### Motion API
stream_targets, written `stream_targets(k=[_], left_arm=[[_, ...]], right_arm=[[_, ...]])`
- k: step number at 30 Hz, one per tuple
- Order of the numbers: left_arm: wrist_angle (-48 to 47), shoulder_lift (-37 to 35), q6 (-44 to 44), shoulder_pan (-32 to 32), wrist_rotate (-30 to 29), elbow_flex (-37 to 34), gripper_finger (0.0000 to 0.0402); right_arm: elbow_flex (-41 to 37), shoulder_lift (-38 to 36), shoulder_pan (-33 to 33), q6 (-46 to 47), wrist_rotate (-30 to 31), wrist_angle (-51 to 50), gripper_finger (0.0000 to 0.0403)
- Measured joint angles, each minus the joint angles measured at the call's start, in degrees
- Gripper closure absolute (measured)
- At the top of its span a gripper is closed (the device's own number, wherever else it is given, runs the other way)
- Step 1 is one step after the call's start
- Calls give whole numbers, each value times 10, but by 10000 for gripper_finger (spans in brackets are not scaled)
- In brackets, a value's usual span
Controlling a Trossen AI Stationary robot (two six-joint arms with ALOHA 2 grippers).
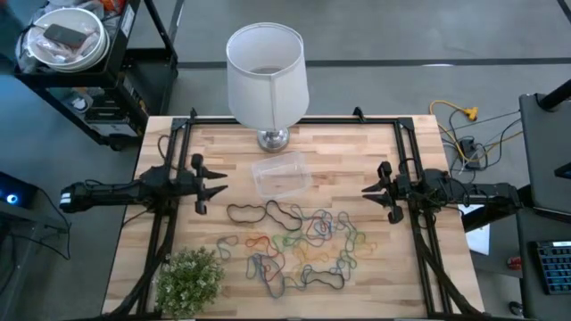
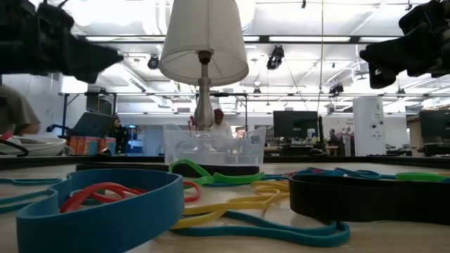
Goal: Pick and place rubber bands into bin
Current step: Put the black rubber band into the transparent container
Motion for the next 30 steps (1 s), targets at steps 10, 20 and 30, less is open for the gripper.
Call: stream_targets(k=[10,20,30], left_arm=[[67,-1,0,0,0,0,260],[94,0,7,0,2,0,260],[93,2,-30,0,0,0,260]], right_arm=[[0,0,0,17,2,88,335],[0,2,0,15,1,127,335],[0,22,0,-35,-14,140,335]])
